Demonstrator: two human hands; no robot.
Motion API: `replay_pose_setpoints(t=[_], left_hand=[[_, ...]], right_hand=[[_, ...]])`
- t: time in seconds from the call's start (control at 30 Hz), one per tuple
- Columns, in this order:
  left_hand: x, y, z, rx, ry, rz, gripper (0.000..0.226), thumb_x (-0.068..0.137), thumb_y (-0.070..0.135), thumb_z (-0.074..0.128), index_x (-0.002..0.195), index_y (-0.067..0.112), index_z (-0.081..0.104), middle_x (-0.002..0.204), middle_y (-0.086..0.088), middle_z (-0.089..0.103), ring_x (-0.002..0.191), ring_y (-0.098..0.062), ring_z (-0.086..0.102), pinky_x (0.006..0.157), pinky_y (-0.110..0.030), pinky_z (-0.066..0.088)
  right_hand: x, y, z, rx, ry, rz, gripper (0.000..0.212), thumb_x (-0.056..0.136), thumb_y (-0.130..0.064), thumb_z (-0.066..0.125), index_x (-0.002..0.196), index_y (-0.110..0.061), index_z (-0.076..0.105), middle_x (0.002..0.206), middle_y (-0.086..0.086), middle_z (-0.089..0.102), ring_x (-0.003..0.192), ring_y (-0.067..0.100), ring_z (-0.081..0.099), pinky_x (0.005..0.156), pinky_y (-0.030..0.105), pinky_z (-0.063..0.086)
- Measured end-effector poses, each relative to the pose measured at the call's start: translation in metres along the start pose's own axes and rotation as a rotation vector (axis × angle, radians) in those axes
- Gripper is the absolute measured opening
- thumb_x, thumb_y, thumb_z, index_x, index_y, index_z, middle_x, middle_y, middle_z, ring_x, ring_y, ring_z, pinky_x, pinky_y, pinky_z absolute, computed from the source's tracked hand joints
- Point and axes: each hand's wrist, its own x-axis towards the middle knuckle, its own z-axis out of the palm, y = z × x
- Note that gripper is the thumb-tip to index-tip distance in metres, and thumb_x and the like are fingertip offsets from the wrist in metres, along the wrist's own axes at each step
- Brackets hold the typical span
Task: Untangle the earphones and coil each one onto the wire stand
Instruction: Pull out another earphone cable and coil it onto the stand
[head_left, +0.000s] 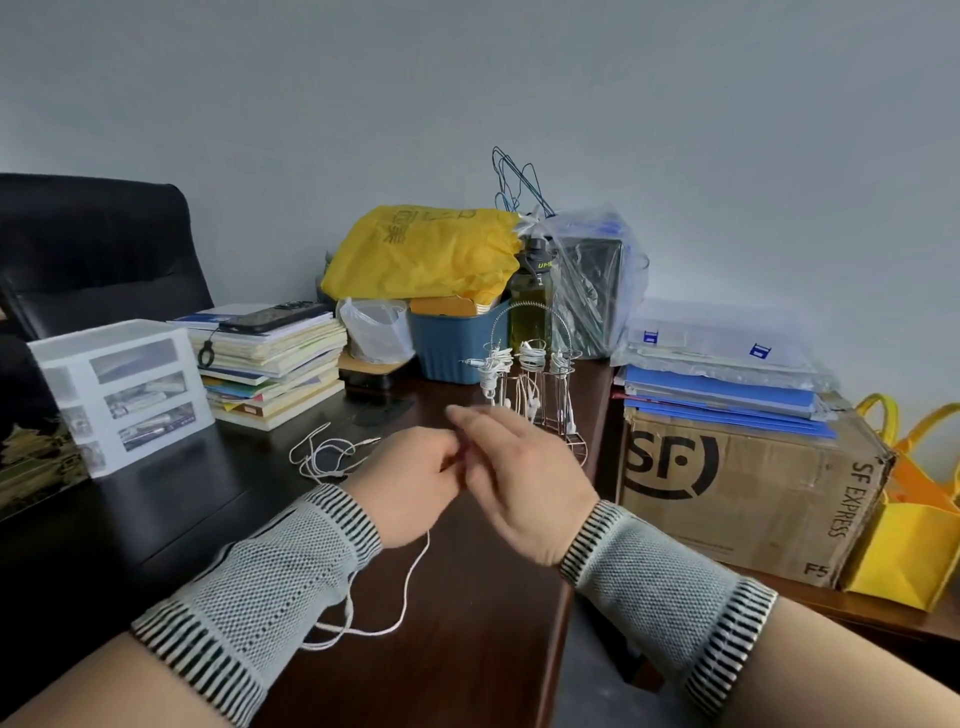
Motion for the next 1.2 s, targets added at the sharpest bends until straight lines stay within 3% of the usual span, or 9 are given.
replay_pose_setpoints(t=[0.13, 0.33, 0.5, 0.63, 0.7, 0.8, 0.9, 1.03, 1.2], left_hand=[[0.0, -0.004, -0.007, -0.054, -0.021, 0.016, 0.033, 0.093, 0.029, 0.057, 0.06, 0.022, 0.053, 0.051, 0.006, 0.048, 0.052, -0.016, 0.046, 0.059, -0.034, 0.044], [-0.005, -0.039, -0.026, -0.024, 0.026, -0.108, 0.028, 0.092, 0.037, 0.059, 0.068, 0.024, 0.062, 0.045, 0.016, 0.05, 0.045, -0.001, 0.043, 0.055, -0.025, 0.035], [-0.004, -0.049, -0.033, -0.101, 0.1, -0.178, 0.021, 0.093, 0.032, 0.058, 0.076, 0.028, 0.069, 0.058, -0.001, 0.06, 0.055, -0.016, 0.052, 0.059, -0.036, 0.045], [-0.001, -0.039, -0.028, -0.143, 0.155, -0.18, 0.021, 0.095, 0.029, 0.055, 0.08, 0.027, 0.07, 0.046, 0.011, 0.043, 0.044, -0.005, 0.04, 0.048, -0.022, 0.033], [0.001, -0.027, -0.022, -0.17, 0.14, -0.147, 0.02, 0.094, 0.029, 0.057, 0.079, 0.026, 0.07, 0.049, 0.01, 0.047, 0.043, -0.003, 0.041, 0.049, -0.022, 0.035], [0.002, -0.007, -0.007, -0.14, 0.061, -0.063, 0.02, 0.093, 0.033, 0.059, 0.077, 0.026, 0.069, 0.056, 0.012, 0.06, 0.054, -0.003, 0.051, 0.059, -0.031, 0.045], [0.007, 0.007, 0.007, -0.117, 0.015, 0.012, 0.024, 0.094, 0.026, 0.057, 0.073, 0.02, 0.065, 0.067, -0.002, 0.065, 0.067, -0.02, 0.057, 0.07, -0.039, 0.047], [0.01, 0.013, 0.015, -0.164, -0.005, 0.019, 0.041, 0.094, 0.014, 0.054, 0.055, 0.027, 0.051, 0.054, 0.006, 0.049, 0.059, -0.012, 0.044, 0.065, -0.036, 0.042], [0.009, 0.004, 0.009, -0.131, 0.005, -0.024, 0.027, 0.093, 0.03, 0.057, 0.069, 0.021, 0.066, 0.056, 0.003, 0.052, 0.056, -0.012, 0.046, 0.059, -0.032, 0.039]], right_hand=[[-0.004, 0.007, -0.001, -0.104, -0.008, 0.133, 0.061, 0.091, -0.052, 0.019, 0.09, -0.016, 0.067, 0.078, 0.0, 0.062, 0.075, 0.024, 0.063, 0.07, 0.041, 0.053], [-0.021, 0.04, -0.007, -0.22, 0.128, 0.17, 0.041, 0.088, -0.047, 0.032, 0.058, -0.023, 0.044, 0.057, -0.012, 0.039, 0.049, 0.015, 0.045, 0.048, 0.026, 0.04], [-0.032, 0.055, -0.013, -0.207, 0.046, 0.213, 0.036, 0.085, -0.046, 0.032, 0.053, -0.03, 0.025, 0.053, -0.012, 0.032, 0.048, 0.014, 0.039, 0.052, 0.024, 0.031], [-0.03, 0.051, -0.01, -0.237, -0.056, 0.265, 0.032, 0.085, -0.044, 0.043, 0.057, -0.029, 0.041, 0.061, -0.013, 0.041, 0.056, 0.014, 0.047, 0.054, 0.029, 0.043], [-0.026, 0.048, -0.008, -0.211, -0.108, 0.331, 0.016, 0.086, -0.033, 0.055, 0.082, -0.022, 0.066, 0.085, -0.006, 0.056, 0.075, 0.016, 0.06, 0.073, 0.035, 0.054], [-0.019, 0.032, -0.009, -0.051, -0.01, 0.267, 0.046, 0.085, -0.029, 0.046, 0.124, -0.01, 0.061, 0.12, 0.003, 0.058, 0.106, 0.018, 0.06, 0.099, 0.027, 0.044], [-0.009, 0.015, -0.008, 0.169, 0.013, 0.243, 0.061, 0.082, -0.034, 0.028, 0.13, -0.009, 0.057, 0.11, -0.003, 0.063, 0.099, 0.009, 0.059, 0.095, 0.016, 0.038], [-0.002, 0.013, -0.006, 0.345, -0.117, 0.403, 0.029, 0.098, -0.029, 0.038, 0.092, -0.023, 0.065, 0.075, -0.011, 0.061, 0.075, 0.009, 0.057, 0.081, 0.027, 0.046], [-0.008, 0.019, -0.021, 0.086, -0.127, 0.516, 0.053, 0.098, -0.046, 0.04, 0.063, -0.014, 0.064, 0.061, 0.007, 0.061, 0.066, 0.021, 0.059, 0.067, 0.03, 0.045]])
